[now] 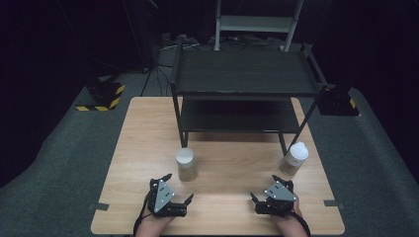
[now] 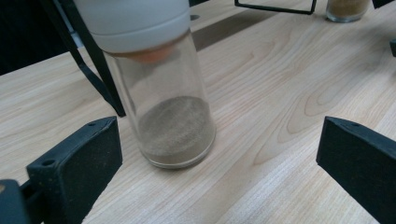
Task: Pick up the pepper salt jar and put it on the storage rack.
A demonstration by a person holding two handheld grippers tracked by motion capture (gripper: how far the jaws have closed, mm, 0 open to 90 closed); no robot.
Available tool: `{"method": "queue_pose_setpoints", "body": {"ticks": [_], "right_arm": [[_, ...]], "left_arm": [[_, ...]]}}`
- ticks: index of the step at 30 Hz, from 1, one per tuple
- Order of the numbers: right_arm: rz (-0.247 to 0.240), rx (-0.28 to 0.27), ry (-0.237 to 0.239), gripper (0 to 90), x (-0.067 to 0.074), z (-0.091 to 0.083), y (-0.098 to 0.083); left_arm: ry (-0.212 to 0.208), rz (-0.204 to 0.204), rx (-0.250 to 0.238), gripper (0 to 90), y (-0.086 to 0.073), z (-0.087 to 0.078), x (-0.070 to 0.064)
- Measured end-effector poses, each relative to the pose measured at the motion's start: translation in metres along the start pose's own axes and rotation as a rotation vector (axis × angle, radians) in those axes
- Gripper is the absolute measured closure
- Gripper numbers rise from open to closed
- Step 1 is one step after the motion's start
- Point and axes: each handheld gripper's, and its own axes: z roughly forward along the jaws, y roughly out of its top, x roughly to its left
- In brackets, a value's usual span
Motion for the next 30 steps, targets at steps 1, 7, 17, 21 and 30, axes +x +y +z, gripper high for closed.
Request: {"method": "queue_pose_setpoints", "body": {"ticks": [1, 7, 17, 21, 30], "right_arm": [[0.0, 0.0, 0.0, 0.0, 0.0, 0.0, 0.0], [0.004, -0.001, 0.002, 0.0, -0.001, 0.0, 0.0], [0.008, -0.001, 0.001, 0.0, -0.001, 0.0, 0.0], [0.009, -0.002, 0.0, 0.0, -0.001, 0.0, 0.0], [0.012, 0.001, 0.001, 0.0, -0.001, 0.0, 0.0]], "left_arm": [[0.0, 0.0, 0.0, 0.5, 0.0, 0.0, 0.0], [0.022, -0.016, -0.017, 0.5, 0.001, -0.005, 0.002], [0.023, -0.052, -0.037, 0.5, 0.005, -0.002, 0.009], [0.02, -0.046, -0.041, 0.6, 0.01, 0.003, 0.011], [0.023, -0.062, -0.053, 0.5, 0.014, 0.016, 0.016]]}}
